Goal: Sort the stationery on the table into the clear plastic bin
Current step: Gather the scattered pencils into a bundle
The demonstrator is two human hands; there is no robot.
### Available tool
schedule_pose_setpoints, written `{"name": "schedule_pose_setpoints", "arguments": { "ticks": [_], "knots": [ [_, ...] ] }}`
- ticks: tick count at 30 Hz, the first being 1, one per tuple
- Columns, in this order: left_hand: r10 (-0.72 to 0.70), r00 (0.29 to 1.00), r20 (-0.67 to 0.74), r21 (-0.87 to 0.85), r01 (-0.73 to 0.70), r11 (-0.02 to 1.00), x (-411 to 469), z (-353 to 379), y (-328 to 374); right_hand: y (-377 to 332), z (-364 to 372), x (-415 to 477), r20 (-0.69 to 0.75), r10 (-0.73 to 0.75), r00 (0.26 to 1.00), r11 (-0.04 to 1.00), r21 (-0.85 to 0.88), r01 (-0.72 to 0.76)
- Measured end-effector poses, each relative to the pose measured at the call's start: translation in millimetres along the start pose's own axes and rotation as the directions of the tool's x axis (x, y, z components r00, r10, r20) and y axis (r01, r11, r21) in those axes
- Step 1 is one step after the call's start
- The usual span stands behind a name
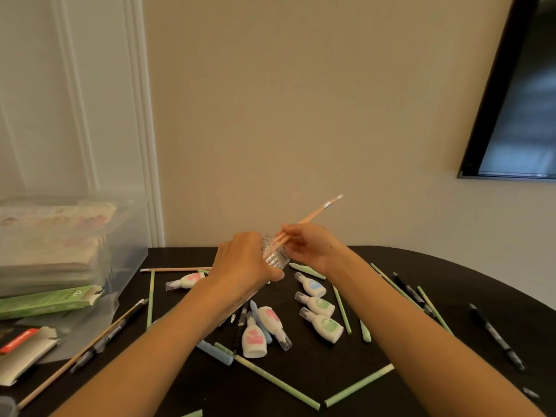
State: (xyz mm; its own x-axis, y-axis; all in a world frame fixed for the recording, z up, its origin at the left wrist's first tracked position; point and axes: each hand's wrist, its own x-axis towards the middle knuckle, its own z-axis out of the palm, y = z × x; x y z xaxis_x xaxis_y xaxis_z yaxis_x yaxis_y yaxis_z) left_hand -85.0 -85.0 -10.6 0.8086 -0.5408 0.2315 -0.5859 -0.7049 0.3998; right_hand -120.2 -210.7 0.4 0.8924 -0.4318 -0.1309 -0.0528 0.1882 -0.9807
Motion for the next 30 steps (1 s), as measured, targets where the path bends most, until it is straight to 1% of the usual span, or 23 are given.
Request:
{"name": "schedule_pose_setpoints", "arguments": {
  "ticks": [2, 4, 8, 9, 11, 15, 19, 23, 26, 28, 30],
  "knots": [
    [0.009, 1.000, 0.002, -0.014, -0.009, 1.000, -0.9, 1.6, 1.7, -2.4, -0.2, -2.2, -0.009, -0.025, 1.000, 1.000, -0.016, 0.025],
    [0.019, 1.000, -0.008, -0.020, -0.020, 1.000, -0.8, 2.5, 3.7, -5.1, 0.5, -5.2, 0.019, -0.038, 0.999, 0.999, -0.023, 0.038],
    [0.028, 0.999, -0.035, -0.064, -0.030, 0.997, 0.1, 5.0, 5.0, -7.1, 2.4, -10.5, 0.027, -0.104, 0.994, 0.970, -0.216, 0.107],
    [0.028, 0.999, -0.042, -0.080, -0.032, 0.996, 0.4, 5.9, 5.3, -7.3, 2.7, -11.2, 0.018, -0.120, 0.993, 0.964, -0.236, 0.121],
    [0.030, 0.998, -0.060, -0.103, -0.036, 0.994, 0.1, 6.8, 6.4, -7.7, 1.8, -12.2, 0.006, -0.146, 0.989, 0.961, -0.237, 0.143],
    [0.033, 0.995, -0.098, -0.117, -0.044, 0.992, 0.0, 6.0, 7.7, -10.6, 1.9, -15.0, 0.026, -0.179, 0.984, 0.967, -0.180, 0.181],
    [0.024, 0.993, -0.120, -0.139, -0.040, 0.989, -0.7, 5.0, 5.4, -14.4, 2.1, -18.3, 0.095, -0.208, 0.973, 0.937, -0.267, 0.227],
    [0.011, 0.988, -0.153, -0.150, -0.035, 0.988, -2.2, 4.7, 2.1, -21.0, -1.4, -21.4, 0.103, -0.228, 0.968, 0.921, -0.301, 0.249],
    [0.009, 0.983, -0.182, -0.190, -0.044, 0.981, -1.6, 4.3, 1.9, -21.0, -4.2, -23.8, 0.193, -0.220, 0.956, 0.895, -0.351, 0.277],
    [-0.005, 0.982, -0.188, -0.211, -0.036, 0.977, -0.6, 4.0, 1.0, -17.9, -6.9, -23.9, 0.237, -0.218, 0.947, 0.908, -0.305, 0.285],
    [-0.024, 0.979, -0.200, -0.224, -0.021, 0.974, 1.2, 4.4, -1.7, -14.4, -13.5, -21.2, 0.192, -0.230, 0.954, 0.946, -0.186, 0.266]
  ]
}}
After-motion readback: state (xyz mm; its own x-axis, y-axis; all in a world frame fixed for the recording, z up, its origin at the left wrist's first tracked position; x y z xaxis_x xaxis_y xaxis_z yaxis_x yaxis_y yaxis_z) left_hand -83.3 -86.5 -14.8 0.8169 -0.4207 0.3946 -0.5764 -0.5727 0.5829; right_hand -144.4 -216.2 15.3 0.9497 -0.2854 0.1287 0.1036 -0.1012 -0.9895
